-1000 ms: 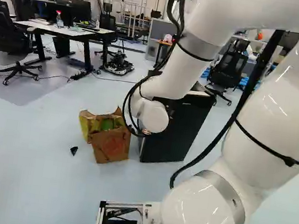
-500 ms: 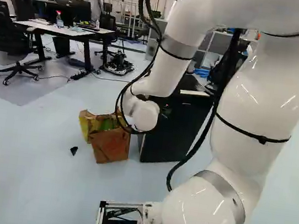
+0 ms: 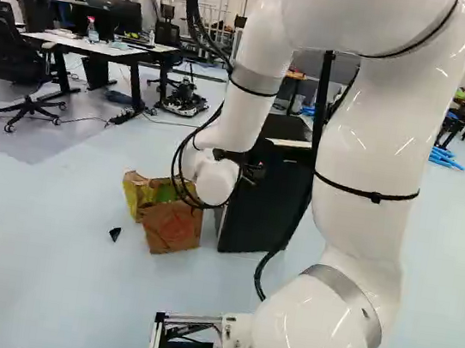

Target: Grab a drink from the fridge

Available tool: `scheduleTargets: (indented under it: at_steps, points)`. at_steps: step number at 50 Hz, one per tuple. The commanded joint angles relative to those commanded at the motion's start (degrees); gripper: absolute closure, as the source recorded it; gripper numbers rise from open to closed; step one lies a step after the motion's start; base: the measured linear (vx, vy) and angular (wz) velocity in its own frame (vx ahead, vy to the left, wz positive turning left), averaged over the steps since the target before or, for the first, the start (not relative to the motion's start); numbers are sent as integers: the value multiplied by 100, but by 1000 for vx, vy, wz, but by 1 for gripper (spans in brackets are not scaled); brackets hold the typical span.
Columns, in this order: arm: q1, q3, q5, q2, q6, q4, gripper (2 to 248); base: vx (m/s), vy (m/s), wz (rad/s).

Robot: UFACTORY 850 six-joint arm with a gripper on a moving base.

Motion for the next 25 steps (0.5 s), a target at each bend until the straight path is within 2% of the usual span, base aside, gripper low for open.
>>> scheduleTargets:
  at_steps: [25]
  points:
    - [145, -322, 655, -655, 0, 513, 3, 0, 0, 0]
